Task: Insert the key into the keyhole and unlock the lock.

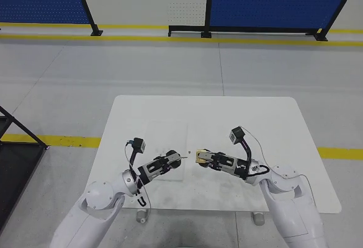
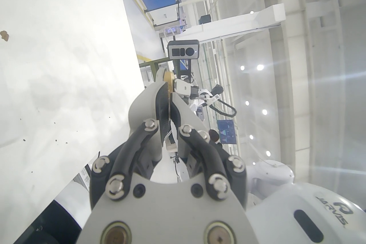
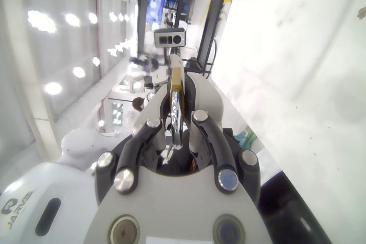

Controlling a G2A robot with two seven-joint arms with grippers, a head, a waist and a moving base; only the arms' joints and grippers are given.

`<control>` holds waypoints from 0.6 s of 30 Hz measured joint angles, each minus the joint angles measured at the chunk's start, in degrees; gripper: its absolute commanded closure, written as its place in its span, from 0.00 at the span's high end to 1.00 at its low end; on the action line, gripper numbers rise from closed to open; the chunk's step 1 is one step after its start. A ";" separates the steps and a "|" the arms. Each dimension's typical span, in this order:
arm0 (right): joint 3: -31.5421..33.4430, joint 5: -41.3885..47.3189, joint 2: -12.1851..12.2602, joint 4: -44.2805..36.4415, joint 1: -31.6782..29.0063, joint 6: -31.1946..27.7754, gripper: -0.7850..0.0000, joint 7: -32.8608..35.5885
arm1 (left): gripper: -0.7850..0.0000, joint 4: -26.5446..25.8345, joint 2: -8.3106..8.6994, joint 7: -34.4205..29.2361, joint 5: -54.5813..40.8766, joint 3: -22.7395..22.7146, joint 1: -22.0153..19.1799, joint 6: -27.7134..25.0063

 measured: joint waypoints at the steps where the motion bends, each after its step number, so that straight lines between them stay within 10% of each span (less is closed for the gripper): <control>1: 0.00 0.00 0.00 0.00 0.01 0.00 0.00 0.00 | 0.00 0.35 -0.05 0.02 -0.25 0.22 -0.10 -0.56; 18: 0.01 0.00 -0.01 0.01 0.01 0.01 0.00 0.02 | 0.00 3.27 -0.89 1.82 -0.04 4.46 -2.72 -3.52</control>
